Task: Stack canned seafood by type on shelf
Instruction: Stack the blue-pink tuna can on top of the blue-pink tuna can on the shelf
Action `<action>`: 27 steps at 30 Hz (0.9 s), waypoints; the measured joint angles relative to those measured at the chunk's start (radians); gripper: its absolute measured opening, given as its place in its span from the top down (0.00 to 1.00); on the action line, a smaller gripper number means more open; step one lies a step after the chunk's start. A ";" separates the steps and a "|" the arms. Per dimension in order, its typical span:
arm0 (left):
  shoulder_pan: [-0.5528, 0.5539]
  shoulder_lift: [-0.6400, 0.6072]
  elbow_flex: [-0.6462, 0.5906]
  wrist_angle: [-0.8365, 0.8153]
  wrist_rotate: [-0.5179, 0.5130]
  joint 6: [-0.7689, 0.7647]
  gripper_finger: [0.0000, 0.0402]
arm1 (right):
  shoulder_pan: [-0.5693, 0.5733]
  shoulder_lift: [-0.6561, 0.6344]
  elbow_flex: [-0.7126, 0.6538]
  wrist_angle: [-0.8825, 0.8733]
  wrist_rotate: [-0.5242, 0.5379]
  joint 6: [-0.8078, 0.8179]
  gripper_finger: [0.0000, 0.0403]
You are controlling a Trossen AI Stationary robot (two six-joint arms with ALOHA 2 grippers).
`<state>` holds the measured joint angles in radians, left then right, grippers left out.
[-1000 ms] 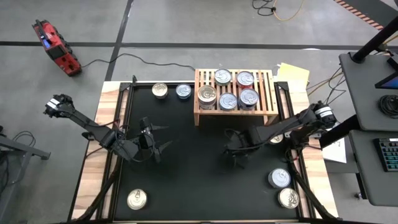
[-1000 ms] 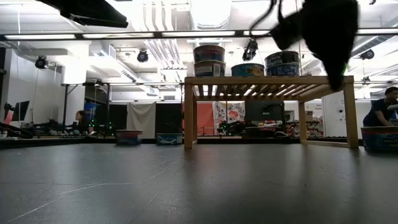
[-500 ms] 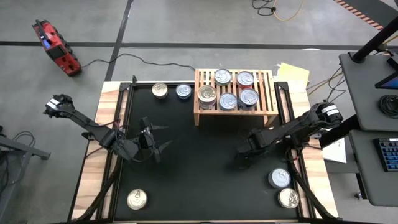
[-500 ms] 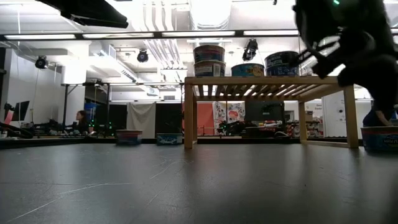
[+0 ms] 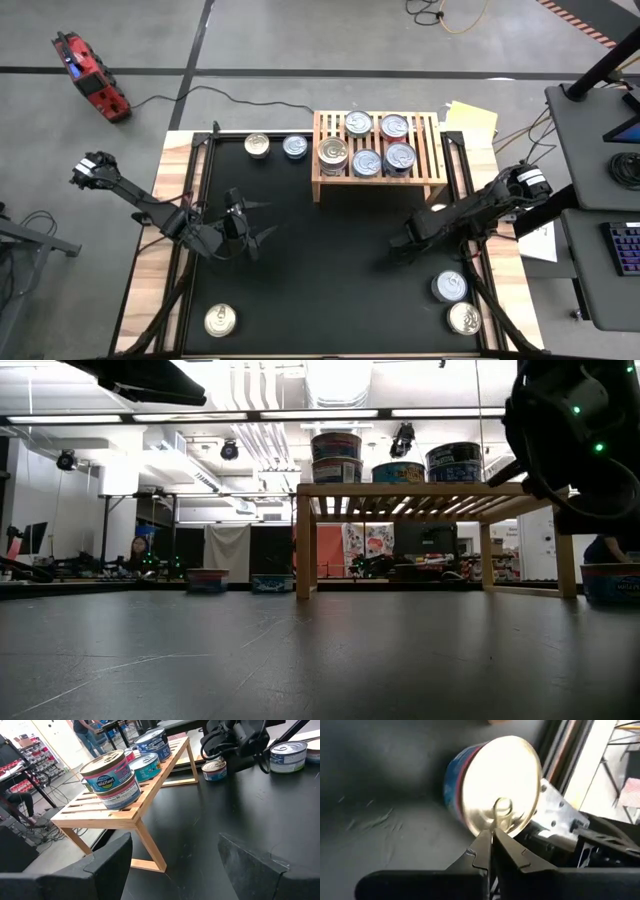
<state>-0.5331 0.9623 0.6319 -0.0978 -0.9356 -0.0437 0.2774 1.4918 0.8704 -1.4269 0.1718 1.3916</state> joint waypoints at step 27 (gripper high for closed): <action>0.000 0.000 0.000 0.029 0.002 -0.026 0.31 | 0.072 0.000 0.031 0.455 0.070 -0.112 0.98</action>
<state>-0.5328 0.9619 0.6319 -0.0691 -0.9333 -0.0700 0.3497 1.4921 0.9009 -0.9721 0.2417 1.2796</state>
